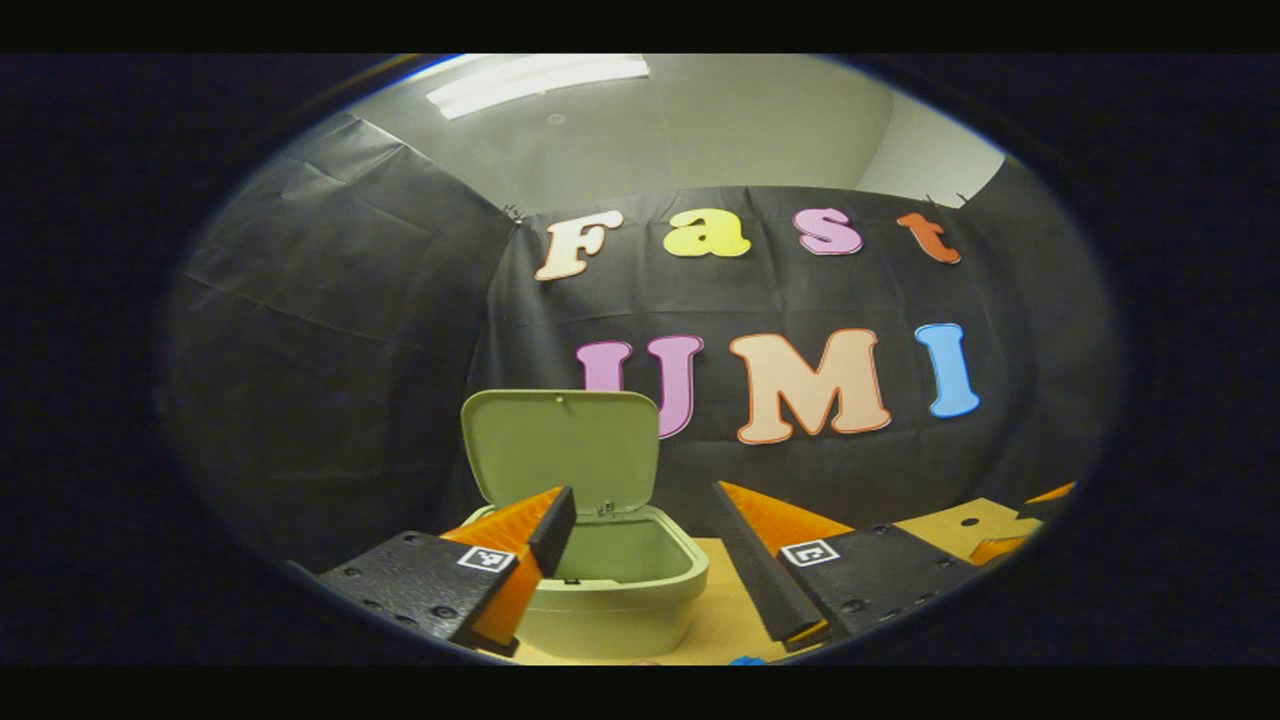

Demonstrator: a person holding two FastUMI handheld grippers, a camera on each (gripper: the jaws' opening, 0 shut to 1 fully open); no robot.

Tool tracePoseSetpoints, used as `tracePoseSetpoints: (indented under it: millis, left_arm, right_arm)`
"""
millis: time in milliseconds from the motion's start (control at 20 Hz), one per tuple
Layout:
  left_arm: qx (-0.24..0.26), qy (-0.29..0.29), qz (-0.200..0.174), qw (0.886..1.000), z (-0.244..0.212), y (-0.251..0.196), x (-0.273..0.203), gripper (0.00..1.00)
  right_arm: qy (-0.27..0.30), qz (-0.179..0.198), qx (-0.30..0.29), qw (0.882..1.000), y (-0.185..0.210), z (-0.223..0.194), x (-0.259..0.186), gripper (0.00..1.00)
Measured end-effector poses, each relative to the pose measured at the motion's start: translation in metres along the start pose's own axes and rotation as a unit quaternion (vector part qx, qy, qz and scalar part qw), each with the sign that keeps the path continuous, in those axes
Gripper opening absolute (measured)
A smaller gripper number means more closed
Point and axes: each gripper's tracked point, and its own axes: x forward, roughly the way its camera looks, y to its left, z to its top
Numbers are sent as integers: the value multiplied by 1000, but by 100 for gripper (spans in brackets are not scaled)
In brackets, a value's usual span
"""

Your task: Press the lid of the desktop garbage bin to open it, pick up the crumpled paper on the desktop and throw it into the bin, then pick up the pop can on the desktop and drop it into the bin, and finally close the garbage bin lid.

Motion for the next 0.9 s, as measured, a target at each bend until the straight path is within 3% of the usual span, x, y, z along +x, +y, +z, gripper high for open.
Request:
tracePoseSetpoints:
  millis: [50,100,150,500,900]
  left_arm:
    - [1,-2,4,1000,2,1,-4,86]
    - [2,-2,8,1000,2,2,-9,93]
    - [4,-1,14,1000,1,4,-14,88]
    - [10,11,62,998,-2,31,-42,91]
    - [25,26,78,996,-8,42,-56,91]
  right_arm:
    - [16,11,-4,1000,5,-11,5,98]
    - [33,24,-8,999,11,-26,9,98]
    - [54,37,-11,998,16,-39,12,98]
    - [167,113,-15,979,48,-122,22,99]
    - [223,138,-53,964,65,-176,16,99]
